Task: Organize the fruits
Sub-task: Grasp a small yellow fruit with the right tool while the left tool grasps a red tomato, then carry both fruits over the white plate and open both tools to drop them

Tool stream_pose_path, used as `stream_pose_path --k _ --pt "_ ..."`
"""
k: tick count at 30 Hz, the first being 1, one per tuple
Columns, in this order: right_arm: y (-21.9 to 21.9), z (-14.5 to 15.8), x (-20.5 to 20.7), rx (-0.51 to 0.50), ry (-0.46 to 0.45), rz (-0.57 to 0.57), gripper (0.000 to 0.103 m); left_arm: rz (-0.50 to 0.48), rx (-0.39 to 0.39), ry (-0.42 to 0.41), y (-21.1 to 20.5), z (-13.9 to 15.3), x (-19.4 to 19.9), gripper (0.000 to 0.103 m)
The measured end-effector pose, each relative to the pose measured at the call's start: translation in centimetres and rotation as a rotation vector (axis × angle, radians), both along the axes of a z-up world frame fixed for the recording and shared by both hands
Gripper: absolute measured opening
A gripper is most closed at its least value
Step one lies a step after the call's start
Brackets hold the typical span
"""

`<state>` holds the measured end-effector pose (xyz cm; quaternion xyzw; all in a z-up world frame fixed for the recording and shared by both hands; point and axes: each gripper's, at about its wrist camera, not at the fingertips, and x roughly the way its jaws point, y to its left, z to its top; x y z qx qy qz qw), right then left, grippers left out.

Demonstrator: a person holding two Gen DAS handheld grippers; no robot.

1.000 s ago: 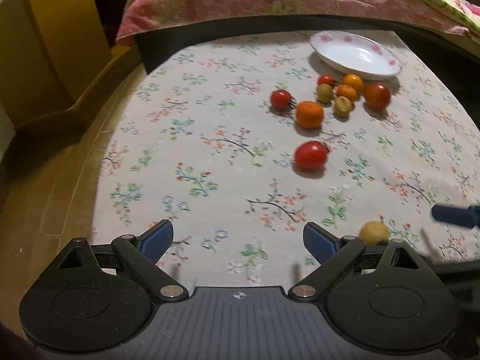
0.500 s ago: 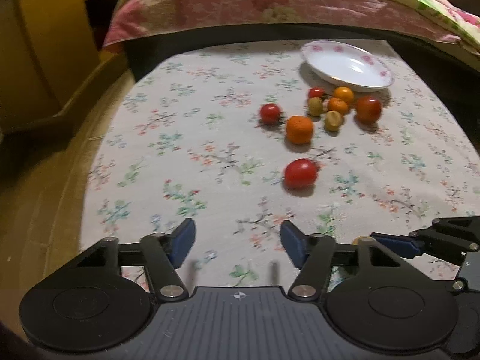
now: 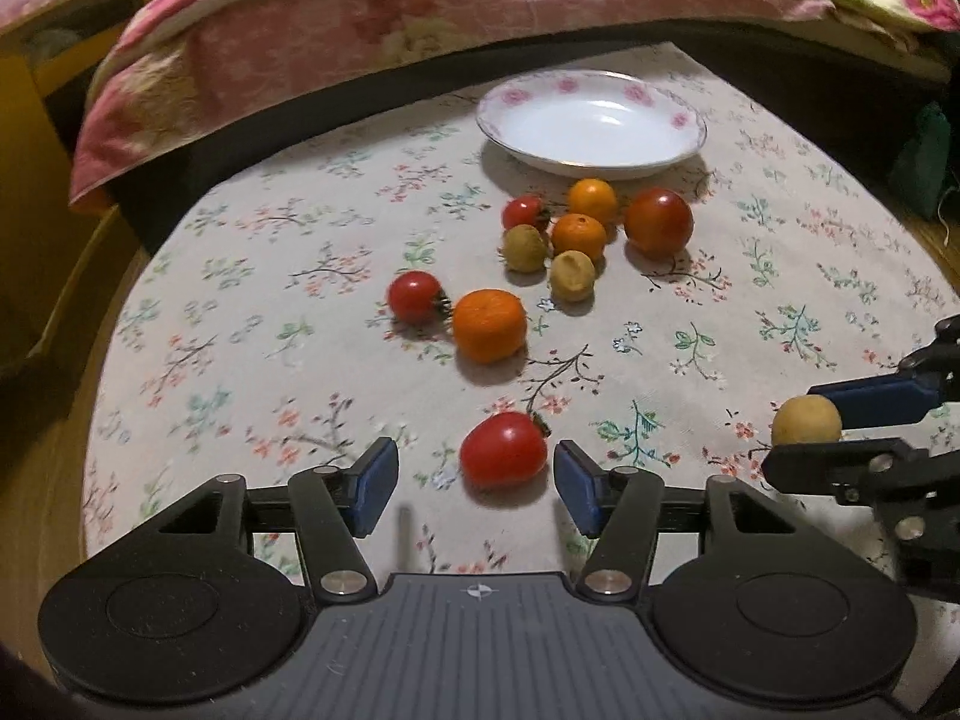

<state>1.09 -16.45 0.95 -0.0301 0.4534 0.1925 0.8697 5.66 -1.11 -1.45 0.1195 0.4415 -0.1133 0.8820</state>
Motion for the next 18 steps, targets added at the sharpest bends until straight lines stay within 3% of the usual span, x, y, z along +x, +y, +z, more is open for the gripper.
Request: stream_pose_path --k 4,5,8,13,18 --pt "-0.6 -0.4 0.7 0.045 0.026 -0.017 0.023 -0.024 0.019 0.029 -0.8 -1.0 0.9 0.060" --pt "-0.8 -0.4 0.8 0.051 0.027 -0.021 0.023 -0.029 0.014 0.043 -0.8 -1.1 1.0 0.052" --pt "-1.3 -0.6 0.8 0.056 0.028 -0.034 0.023 -0.022 -0.014 0.069 -0.6 -1.2 1.2 0.043" --pt "-2.1 -0.5 0.6 0.049 0.022 -0.073 0.023 0.001 -0.043 0.081 -0.7 -0.9 1.4 0.042" --pt "-2.8 0.9 0.9 0.038 -0.010 -0.119 0.023 -0.022 -0.088 0.033 -1.0 1.2 1.1 0.042"
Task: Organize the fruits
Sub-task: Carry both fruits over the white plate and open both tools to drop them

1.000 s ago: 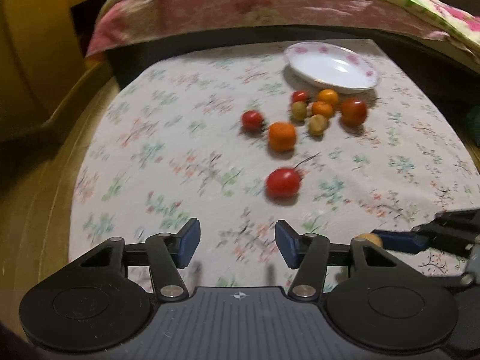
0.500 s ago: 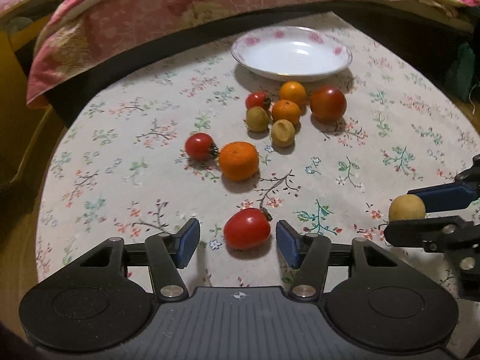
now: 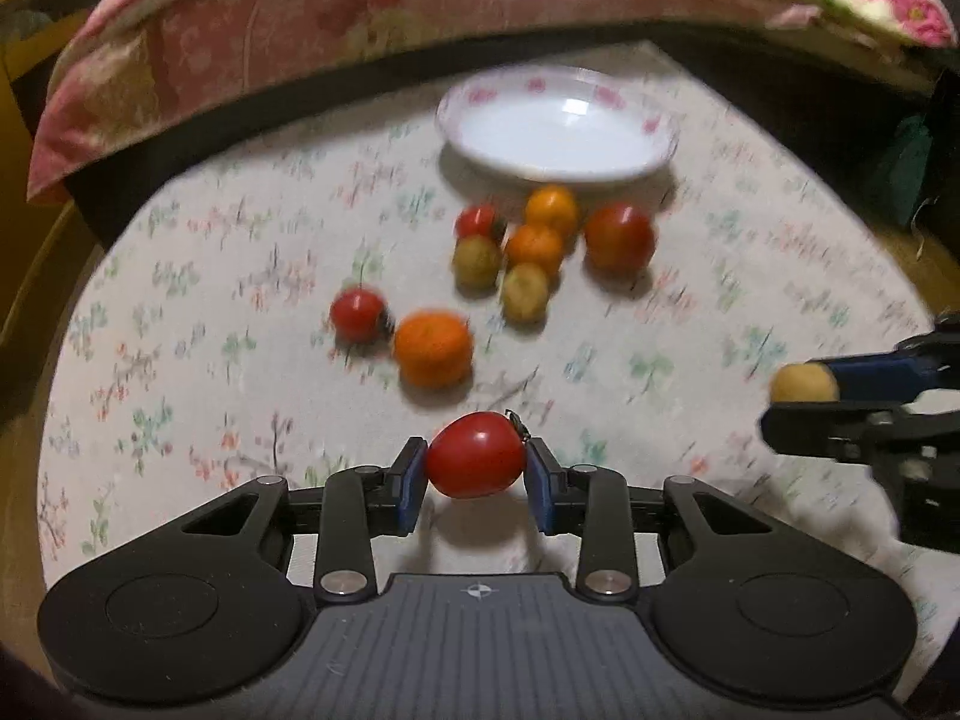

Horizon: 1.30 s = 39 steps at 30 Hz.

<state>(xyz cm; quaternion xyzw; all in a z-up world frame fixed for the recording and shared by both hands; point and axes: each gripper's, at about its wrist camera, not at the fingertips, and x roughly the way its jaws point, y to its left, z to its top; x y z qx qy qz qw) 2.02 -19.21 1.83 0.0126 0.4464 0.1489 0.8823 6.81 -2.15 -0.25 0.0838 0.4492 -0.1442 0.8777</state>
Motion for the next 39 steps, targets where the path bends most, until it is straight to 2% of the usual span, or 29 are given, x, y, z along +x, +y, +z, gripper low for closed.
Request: stream_pose_path --k 3,6,12,16,22,25,29,39 --pt "-0.4 1.2 1.5 0.017 0.006 -0.027 0.024 -0.007 -0.056 -0.025 -0.3 1.6 1.0 0.042" --pt "-0.6 1.9 3.9 -0.004 -0.041 -0.037 0.024 -0.008 -0.075 -0.048 -1.1 2.6 3.1 0.042" --pt "-2.2 2.1 9.7 0.014 -0.068 -0.088 0.024 -0.009 -0.123 -0.072 -3.1 3.5 8.5 0.042" --pt "-3.1 1.8 13.5 0.023 -0.074 -0.108 0.024 -0.013 -0.116 -0.079 -4.5 3.1 11.4 0.042" --pt "-4.0 -0.3 17.8 0.014 -0.058 -0.119 0.024 -0.013 -0.094 -0.048 -5.4 1.1 15.1 0.042" --pt "-4.4 -1.1 18.9 0.011 -0.053 -0.113 0.024 -0.016 -0.094 -0.035 -5.6 0.4 16.1 0.043" --pt "-4.7 -1.8 19.6 0.018 -0.033 -0.111 0.024 -0.020 -0.075 -0.058 -5.9 0.3 16.4 0.042" --pt "-4.8 -1.3 19.5 0.030 -0.064 -0.120 0.027 -0.010 -0.068 -0.071 -5.8 1.1 16.4 0.046"
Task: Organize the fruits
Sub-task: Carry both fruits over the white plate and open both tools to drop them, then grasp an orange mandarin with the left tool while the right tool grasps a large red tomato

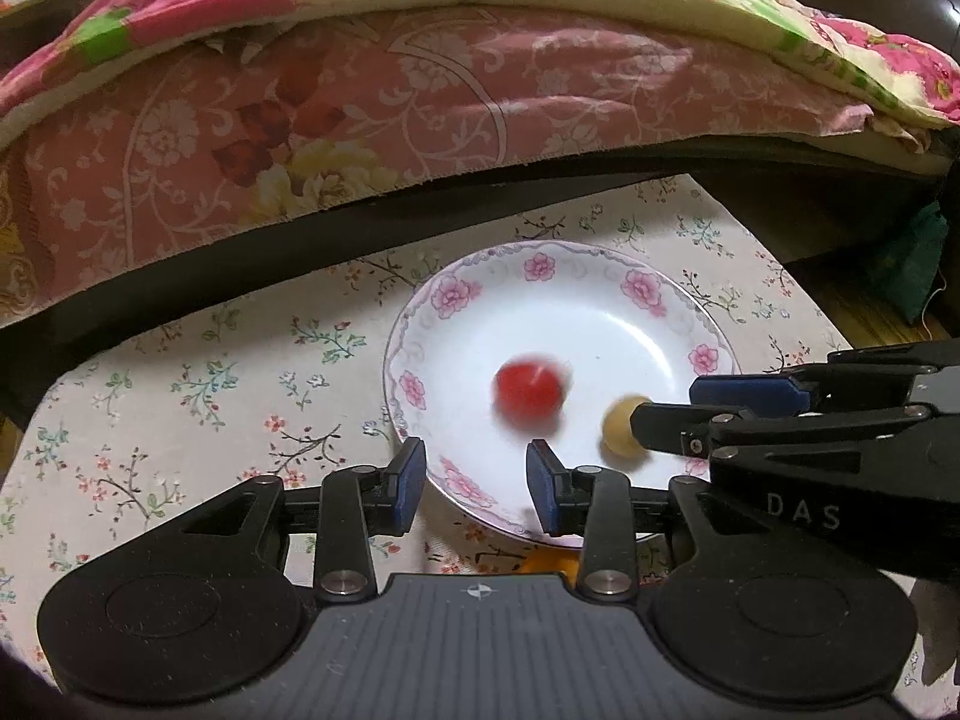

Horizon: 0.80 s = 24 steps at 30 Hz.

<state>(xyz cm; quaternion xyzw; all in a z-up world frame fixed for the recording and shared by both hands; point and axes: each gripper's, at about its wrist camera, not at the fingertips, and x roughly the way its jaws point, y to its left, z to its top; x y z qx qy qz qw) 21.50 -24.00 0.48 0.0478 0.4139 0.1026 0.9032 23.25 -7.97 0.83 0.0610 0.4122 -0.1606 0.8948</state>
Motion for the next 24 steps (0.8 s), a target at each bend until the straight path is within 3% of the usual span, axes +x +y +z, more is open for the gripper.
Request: stream_pose_path --k 14,24 --pt "0.4 3.2 -3.1 0.005 -0.056 -0.004 0.027 0.013 -0.030 -0.038 3.1 3.8 -4.6 0.052" --pt "2.1 3.1 -8.0 0.015 0.017 0.008 0.033 0.012 -0.043 0.040 6.2 3.0 -9.2 0.054"
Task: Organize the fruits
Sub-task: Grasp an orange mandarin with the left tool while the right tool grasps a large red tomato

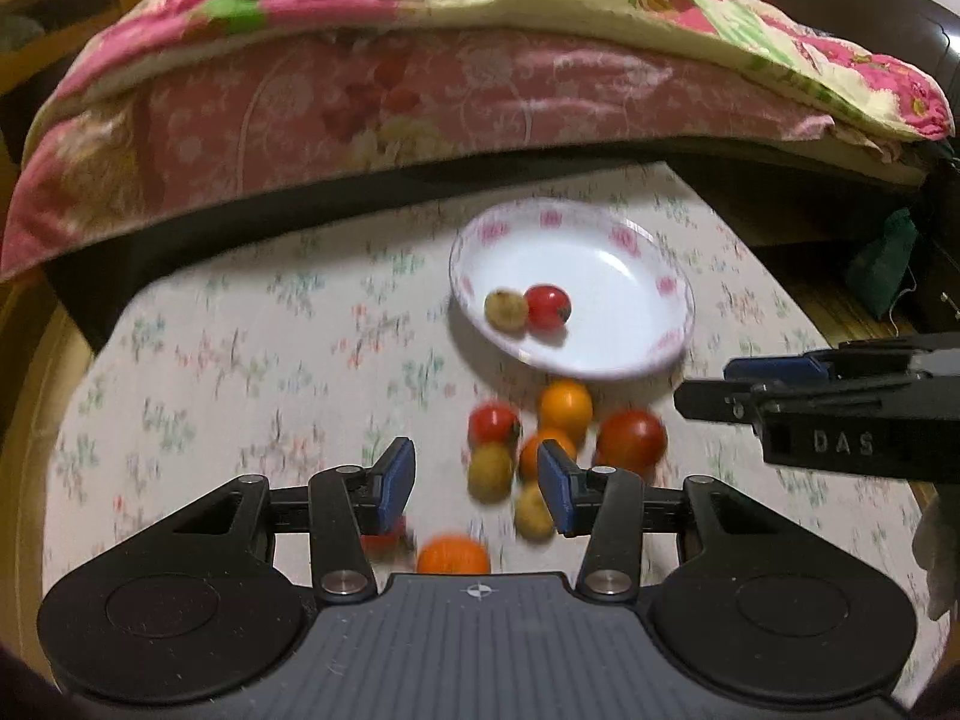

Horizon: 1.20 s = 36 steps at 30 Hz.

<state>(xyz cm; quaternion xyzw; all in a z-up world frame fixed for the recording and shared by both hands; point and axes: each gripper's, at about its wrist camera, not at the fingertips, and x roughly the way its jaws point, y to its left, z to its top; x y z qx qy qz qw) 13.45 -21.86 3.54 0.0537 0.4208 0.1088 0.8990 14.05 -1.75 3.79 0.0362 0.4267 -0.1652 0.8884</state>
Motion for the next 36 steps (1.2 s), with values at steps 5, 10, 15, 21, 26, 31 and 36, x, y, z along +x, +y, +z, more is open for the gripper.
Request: stream_pose_path --k 5,10,15,21,26,31,36 --pt "2.0 0.1 -1.5 -0.087 -0.018 0.060 0.036 0.002 -0.028 0.024 1.2 -0.6 -1.5 0.057" --pt "2.5 -1.5 -1.4 -0.105 0.002 0.105 0.044 -0.020 -0.023 0.032 1.4 -1.6 -2.2 0.057" --pt "2.4 -3.2 -0.9 -0.121 0.026 0.129 0.044 -0.034 -0.027 0.072 1.5 -3.0 -2.1 0.058" --pt "2.7 -5.4 0.6 -0.126 0.065 0.150 0.044 -0.045 -0.026 0.091 1.7 -3.8 -2.0 0.060" --pt "2.8 -6.2 1.8 -0.125 0.068 0.151 0.044 -0.044 -0.005 0.087 1.4 -4.6 -1.4 0.061" --pt "3.0 -7.0 2.1 -0.130 0.080 0.159 0.044 -0.051 0.034 0.084 0.8 -5.6 -0.7 0.061" --pt "2.9 -7.1 2.2 -0.118 0.073 0.157 0.044 -0.071 0.074 0.064 -0.2 -6.3 -0.6 0.061"
